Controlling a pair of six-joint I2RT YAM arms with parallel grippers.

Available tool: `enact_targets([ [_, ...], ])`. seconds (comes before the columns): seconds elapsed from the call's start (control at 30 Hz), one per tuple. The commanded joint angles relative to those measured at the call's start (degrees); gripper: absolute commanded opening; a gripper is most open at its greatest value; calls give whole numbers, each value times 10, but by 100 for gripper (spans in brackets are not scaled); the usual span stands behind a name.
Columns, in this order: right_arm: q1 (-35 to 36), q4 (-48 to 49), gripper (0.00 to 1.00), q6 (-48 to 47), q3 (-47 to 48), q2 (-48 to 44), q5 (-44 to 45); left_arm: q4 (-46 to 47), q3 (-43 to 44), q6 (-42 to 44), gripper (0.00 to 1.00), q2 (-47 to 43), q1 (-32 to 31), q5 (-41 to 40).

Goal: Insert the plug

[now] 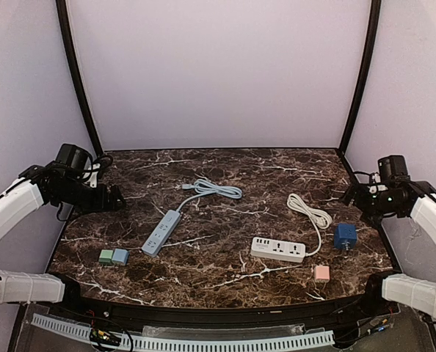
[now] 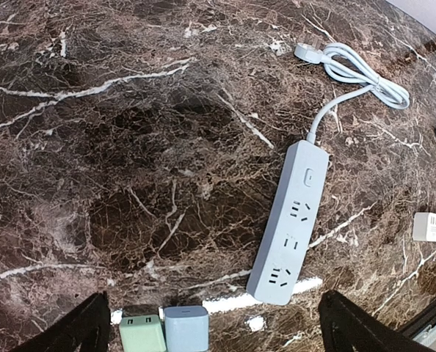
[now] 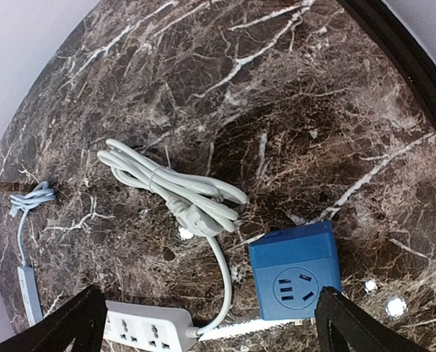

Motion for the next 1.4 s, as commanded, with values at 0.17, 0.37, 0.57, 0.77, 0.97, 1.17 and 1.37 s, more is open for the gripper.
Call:
enact_targets([
  [0.17, -5, -116, 99, -30, 44, 108, 37, -13, -8, -6, 100, -1, -4, -14],
  [0.37, -5, -151, 99, -45, 67, 145, 65, -13, -7, -7, 100, 2, -4, -21],
  [0.57, 9, -158, 99, -44, 72, 174, 65, -14, -7, -7, 100, 9, -4, -21],
  [0.77, 38, -155, 99, -39, 69, 216, 89, -15, -7, -8, 100, 12, -4, -24],
  [0.97, 56, -147, 98, -36, 68, 254, 112, -17, -6, -10, 100, 12, -5, -30],
  [1.17, 60, -138, 82, -34, 62, 276, 118, -18, -6, -11, 100, 12, -5, -34],
  [1.37, 63, -130, 70, -34, 53, 282, 116, -19, -5, -11, 100, 13, -6, -35],
])
